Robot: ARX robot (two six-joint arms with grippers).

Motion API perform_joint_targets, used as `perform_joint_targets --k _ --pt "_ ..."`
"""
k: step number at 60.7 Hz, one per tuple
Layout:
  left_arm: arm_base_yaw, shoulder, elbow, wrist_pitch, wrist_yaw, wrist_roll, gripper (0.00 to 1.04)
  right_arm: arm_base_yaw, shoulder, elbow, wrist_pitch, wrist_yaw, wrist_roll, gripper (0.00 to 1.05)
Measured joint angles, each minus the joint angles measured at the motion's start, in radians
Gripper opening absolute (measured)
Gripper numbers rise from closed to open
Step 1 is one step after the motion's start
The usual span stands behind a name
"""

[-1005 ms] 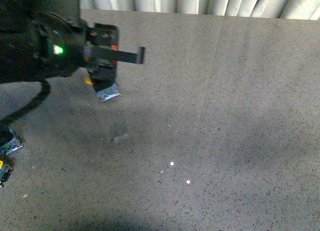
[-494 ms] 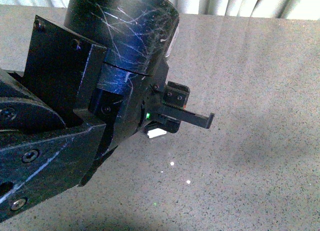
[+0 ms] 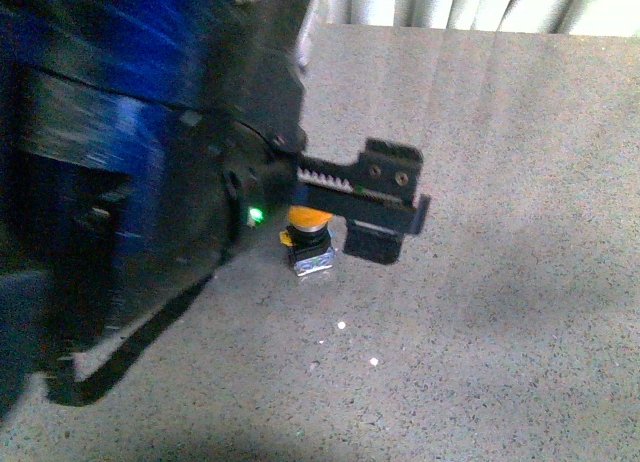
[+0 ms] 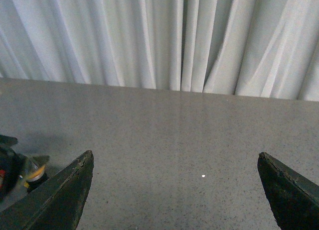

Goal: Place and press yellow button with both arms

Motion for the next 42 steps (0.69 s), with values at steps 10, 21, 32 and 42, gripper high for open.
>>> perform_joint_targets --k 10,21,32,42 --pt "0.068 -0.222 -0.105 -0.032 0.001 -0.043 0.96 0.0 0.0 0.0 0.0 0.0 0.0 0.96" --pt "0.163 -0.473 -0.208 -0.061 -0.001 -0.11 0.96 0.0 0.0 0.0 0.0 0.0 0.0 0.96" --pt "0.331 -0.797 -0.485 0.194 -0.123 0.111 0.63 0.0 0.0 0.0 0.0 0.0 0.0 0.96" --pt "0.425 -0.976 -0.572 0.129 -0.032 0.169 0.33 -0.005 0.044 0.035 -0.092 -0.015 0.03 0.96"
